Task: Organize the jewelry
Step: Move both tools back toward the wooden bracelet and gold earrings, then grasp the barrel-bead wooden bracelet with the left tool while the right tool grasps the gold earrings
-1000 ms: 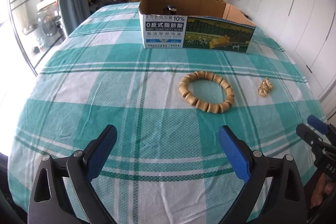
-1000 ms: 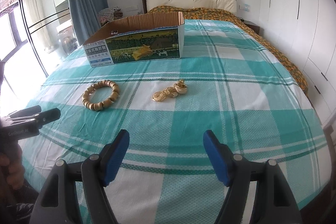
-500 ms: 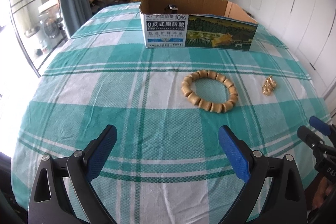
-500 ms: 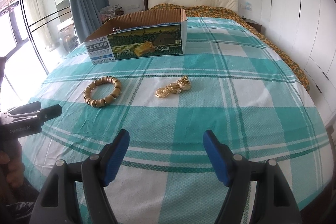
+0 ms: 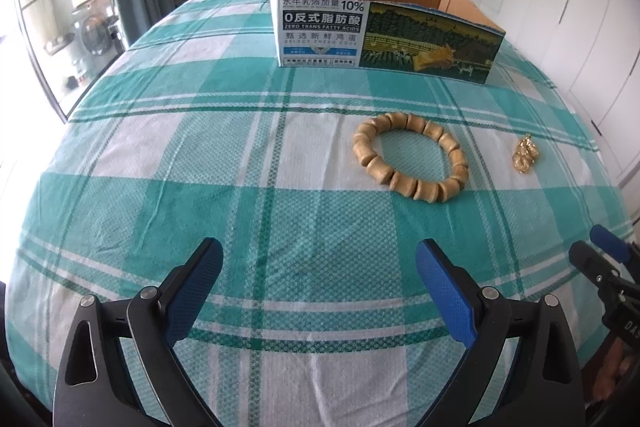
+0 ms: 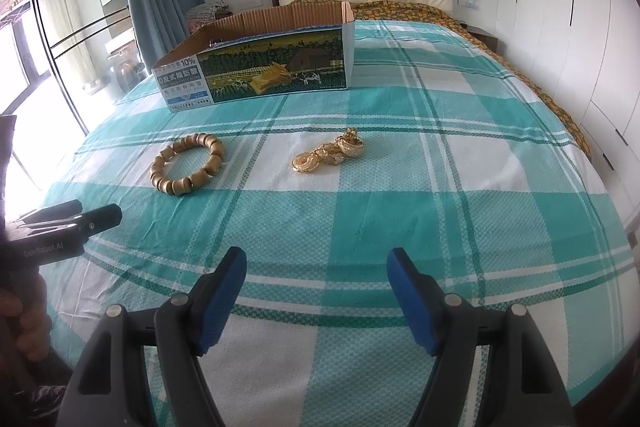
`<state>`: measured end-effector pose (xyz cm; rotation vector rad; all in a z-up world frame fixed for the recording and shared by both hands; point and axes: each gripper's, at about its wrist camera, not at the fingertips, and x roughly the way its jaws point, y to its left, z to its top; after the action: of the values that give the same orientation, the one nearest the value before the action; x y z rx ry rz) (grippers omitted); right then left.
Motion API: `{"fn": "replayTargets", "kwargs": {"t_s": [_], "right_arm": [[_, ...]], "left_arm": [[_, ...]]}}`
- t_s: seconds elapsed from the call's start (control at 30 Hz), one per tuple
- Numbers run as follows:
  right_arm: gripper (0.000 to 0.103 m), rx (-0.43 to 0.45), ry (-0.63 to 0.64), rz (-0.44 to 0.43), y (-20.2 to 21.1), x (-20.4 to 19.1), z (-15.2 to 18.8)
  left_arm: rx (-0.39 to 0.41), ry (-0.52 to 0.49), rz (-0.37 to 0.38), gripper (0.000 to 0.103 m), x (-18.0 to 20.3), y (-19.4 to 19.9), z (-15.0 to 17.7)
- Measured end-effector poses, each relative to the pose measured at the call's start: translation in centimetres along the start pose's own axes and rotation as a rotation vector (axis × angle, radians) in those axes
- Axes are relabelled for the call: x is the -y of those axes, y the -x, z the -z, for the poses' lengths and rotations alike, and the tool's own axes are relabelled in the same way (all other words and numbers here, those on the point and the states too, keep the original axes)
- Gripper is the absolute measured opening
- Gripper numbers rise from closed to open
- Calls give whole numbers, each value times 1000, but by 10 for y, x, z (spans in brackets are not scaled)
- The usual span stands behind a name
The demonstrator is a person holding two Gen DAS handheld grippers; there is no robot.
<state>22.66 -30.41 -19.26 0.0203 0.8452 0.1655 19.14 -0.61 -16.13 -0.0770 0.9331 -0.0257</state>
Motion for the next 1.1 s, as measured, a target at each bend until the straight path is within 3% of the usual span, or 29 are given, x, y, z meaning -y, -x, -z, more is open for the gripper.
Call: {"fn": "replayTargets", "kwargs": {"t_s": [0.4, 0.73, 1.1], "right_arm": [[74, -25, -101, -7, -20, 20, -25], [74, -7, -96, 13, -27, 25, -42], [74, -79, -106, 1, -83, 17, -76]], "left_arm": [[40, 72, 92, 97, -6, -13, -40], [-27, -24, -3, 97, 16, -53, -51], [-15, -39, -63, 98, 7, -53, -44]]}}
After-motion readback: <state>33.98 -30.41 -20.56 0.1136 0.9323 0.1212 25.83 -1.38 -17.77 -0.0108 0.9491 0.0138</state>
